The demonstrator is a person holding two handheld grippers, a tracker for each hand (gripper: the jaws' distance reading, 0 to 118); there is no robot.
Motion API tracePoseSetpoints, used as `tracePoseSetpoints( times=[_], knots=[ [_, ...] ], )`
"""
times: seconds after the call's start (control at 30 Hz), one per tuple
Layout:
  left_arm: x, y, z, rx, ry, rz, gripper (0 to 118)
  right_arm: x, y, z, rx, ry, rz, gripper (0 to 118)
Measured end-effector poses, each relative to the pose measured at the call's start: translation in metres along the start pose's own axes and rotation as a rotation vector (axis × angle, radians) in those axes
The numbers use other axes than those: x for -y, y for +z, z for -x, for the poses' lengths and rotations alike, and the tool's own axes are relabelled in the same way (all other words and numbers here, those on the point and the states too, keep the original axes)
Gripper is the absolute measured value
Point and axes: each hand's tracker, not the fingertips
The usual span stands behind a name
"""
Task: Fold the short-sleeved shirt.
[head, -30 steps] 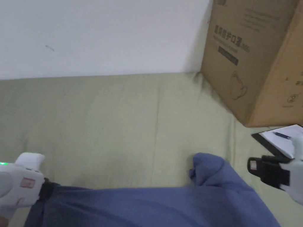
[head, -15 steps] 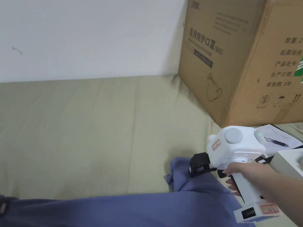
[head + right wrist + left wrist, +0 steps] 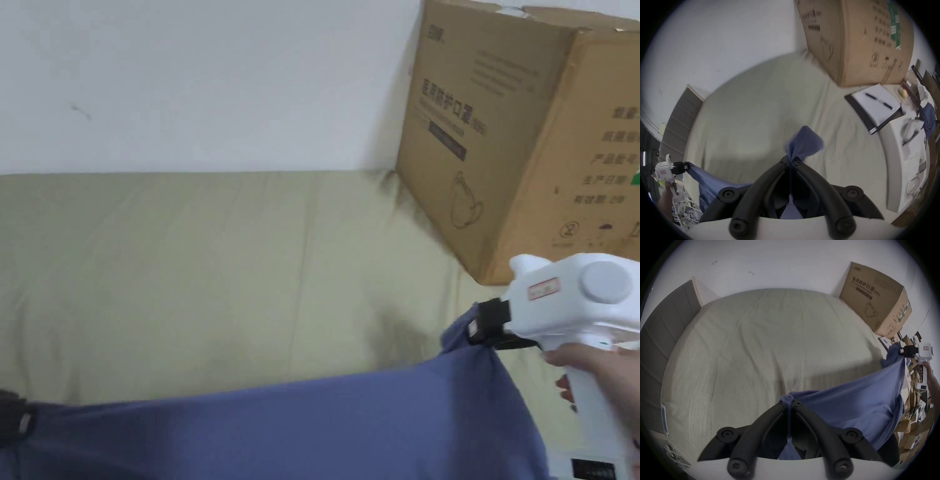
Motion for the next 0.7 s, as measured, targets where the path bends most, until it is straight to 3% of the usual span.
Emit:
tracePoseSetpoints(
  times=[0.1, 0.2, 0.3, 0.47, 0.6, 0.7],
  knots=[
    [-0.017, 0.018, -0.003, -0.011, -0.019, -0.057, 2, -0.011, 0.034, 0.012, -0.023, 0.013, -0.036, 1],
    [-0.041, 0.026, -0.01, -0.021, -0.009, -0.098, 2, -0.027, 0.047, 0.027, 0.021, 0.077, -0.114, 1],
    [-0.066, 0.028, -0.02, -0.071, -0.064, -0.16, 2, -0.051, 0.049, 0.038, 0.045, 0.06, -0.159, 1],
    [-0.088, 0.028, -0.026, -0.07, -0.036, -0.205, 2, -0.068, 0.049, 0.047, 0.076, 0.066, -0.211, 1],
    [-0.054, 0.015, -0.027, -0.032, -0.019, -0.181, 2, -0.023, 0.038, 0.039, 0.111, 0.1, -0.18, 1],
    [0.007, 0.001, -0.02, 0.024, 0.038, -0.118, 2, 0.046, 0.028, 0.018, 0.149, 0.118, -0.139, 1]
  ],
)
